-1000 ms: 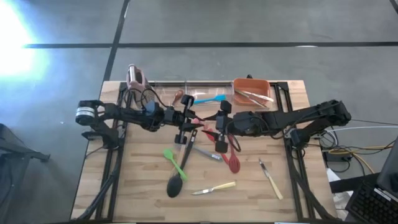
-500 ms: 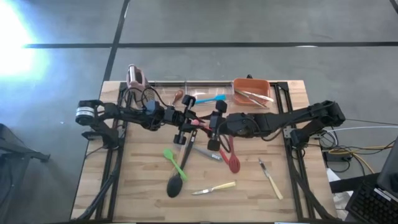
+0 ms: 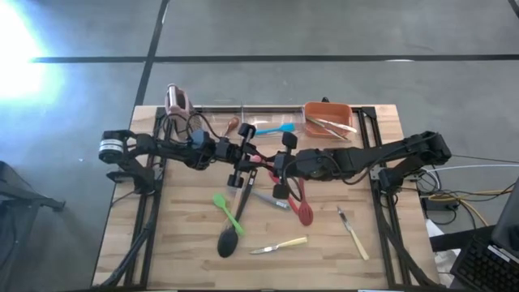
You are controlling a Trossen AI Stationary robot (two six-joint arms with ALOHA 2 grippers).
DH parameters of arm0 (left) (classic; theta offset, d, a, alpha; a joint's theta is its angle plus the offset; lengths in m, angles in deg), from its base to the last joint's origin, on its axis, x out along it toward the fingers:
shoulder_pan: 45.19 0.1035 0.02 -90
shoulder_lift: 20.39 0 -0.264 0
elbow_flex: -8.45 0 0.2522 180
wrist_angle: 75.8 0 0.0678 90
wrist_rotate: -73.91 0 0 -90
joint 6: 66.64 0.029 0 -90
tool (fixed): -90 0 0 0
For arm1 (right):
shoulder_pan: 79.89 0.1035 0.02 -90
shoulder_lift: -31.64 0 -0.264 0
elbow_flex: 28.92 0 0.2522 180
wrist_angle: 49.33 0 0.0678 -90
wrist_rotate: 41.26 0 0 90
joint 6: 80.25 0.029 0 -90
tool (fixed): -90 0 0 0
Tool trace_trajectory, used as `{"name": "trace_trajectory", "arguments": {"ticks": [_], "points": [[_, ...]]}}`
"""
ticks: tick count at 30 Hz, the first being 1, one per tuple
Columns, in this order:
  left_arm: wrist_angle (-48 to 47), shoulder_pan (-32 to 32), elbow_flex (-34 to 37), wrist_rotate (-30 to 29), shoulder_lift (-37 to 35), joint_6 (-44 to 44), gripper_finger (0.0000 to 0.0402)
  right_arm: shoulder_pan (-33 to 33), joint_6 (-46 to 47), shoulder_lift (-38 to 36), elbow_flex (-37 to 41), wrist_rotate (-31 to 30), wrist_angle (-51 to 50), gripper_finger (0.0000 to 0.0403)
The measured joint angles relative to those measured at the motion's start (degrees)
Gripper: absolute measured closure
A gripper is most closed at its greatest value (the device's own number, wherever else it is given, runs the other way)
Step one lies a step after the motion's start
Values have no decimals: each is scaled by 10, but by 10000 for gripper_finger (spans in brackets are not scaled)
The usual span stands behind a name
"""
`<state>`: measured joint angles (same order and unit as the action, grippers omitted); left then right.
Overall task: Pick & Place Kitchen Items
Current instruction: Put the pink spatula into the right transparent bin
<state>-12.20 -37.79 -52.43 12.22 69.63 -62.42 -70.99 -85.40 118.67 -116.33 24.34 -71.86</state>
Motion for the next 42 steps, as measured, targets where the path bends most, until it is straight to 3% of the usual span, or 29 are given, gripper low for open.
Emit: {"name": "trace_trajectory", "arguments": {"ticks": [13, 19, 23, 25, 33, 38, 42], "points": [[-35, 1, 3, -50, -10, -57, 213, 0, 10, -42, 1, -59, -71, 381], [-174, 2, 6, -68, -53, -49, 160, -3, 52, -93, 0, -123, -167, 381], [-300, 4, 6, -75, -89, -28, 149, -36, 66, -134, 0, -126, -230, 381], [-338, 3, 7, -76, -96, -25, 150, -70, 55, -149, -3, -106, -252, 381], [-348, -2, 33, -75, -101, -28, 154, -249, -67, -128, -21, 104, -270, 381], [-338, -8, 69, -72, -127, -24, 154, -350, -123, -65, -51, 222, -276, 381], [-327, -9, 96, -72, -161, -12, 154, -403, -172, 13, -102, 257, -314, 381]]}}
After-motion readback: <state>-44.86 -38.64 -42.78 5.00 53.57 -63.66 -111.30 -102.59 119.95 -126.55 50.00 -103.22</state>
